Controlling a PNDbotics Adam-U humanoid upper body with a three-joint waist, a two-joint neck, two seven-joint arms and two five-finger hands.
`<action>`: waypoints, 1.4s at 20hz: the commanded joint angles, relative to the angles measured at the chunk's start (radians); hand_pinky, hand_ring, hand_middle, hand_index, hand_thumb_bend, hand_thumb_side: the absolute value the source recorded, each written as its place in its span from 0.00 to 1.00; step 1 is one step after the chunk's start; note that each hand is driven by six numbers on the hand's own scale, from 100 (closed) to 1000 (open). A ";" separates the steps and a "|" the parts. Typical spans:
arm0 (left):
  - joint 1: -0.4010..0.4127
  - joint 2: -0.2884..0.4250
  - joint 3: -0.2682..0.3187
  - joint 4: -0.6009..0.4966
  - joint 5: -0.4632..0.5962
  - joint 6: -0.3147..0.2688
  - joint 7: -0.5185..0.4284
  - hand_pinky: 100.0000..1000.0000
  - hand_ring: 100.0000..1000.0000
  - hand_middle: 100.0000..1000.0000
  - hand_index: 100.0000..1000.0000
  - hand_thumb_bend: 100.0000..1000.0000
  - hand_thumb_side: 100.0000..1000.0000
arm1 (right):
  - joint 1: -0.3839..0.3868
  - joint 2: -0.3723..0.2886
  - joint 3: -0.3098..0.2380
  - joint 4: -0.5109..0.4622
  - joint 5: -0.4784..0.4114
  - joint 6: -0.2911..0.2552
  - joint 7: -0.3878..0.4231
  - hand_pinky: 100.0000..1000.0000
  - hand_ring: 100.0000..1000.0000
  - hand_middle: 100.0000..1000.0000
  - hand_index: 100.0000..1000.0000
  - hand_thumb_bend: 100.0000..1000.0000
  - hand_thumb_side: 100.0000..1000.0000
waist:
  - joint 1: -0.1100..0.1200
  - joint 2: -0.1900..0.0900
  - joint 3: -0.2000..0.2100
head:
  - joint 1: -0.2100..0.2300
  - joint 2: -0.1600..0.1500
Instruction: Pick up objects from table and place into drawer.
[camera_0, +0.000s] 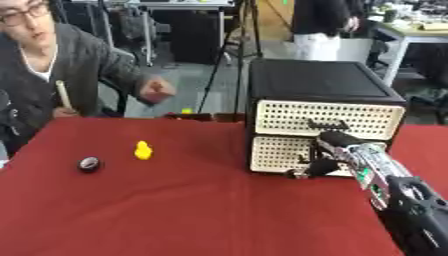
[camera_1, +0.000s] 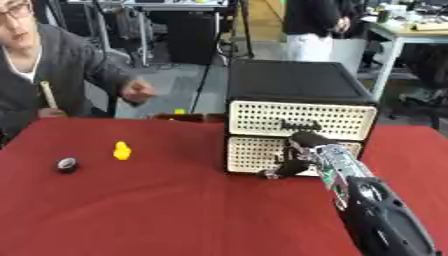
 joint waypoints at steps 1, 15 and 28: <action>-0.014 0.016 0.003 -0.017 0.005 -0.002 -0.004 0.47 0.55 0.59 0.82 0.00 0.73 | -0.022 -0.033 -0.013 0.006 0.013 0.004 -0.004 0.04 0.00 0.45 0.54 0.67 0.68 | 0.007 -0.010 0.004 | -0.001 -0.011; 0.047 0.047 0.022 -0.033 0.004 0.010 -0.011 0.46 0.54 0.59 0.82 0.00 0.75 | 0.129 -0.097 0.027 -0.261 -0.152 -0.124 -0.077 0.13 0.00 0.40 0.52 0.80 0.69 | -0.031 -0.027 -0.029 | 0.011 0.007; 0.161 0.080 0.042 -0.067 0.026 -0.027 -0.028 0.45 0.54 0.59 0.81 0.00 0.77 | 0.360 -0.175 0.013 -0.635 -0.382 -0.117 -0.227 0.31 0.14 0.44 0.58 0.81 0.77 | -0.043 -0.036 -0.063 | 0.033 0.005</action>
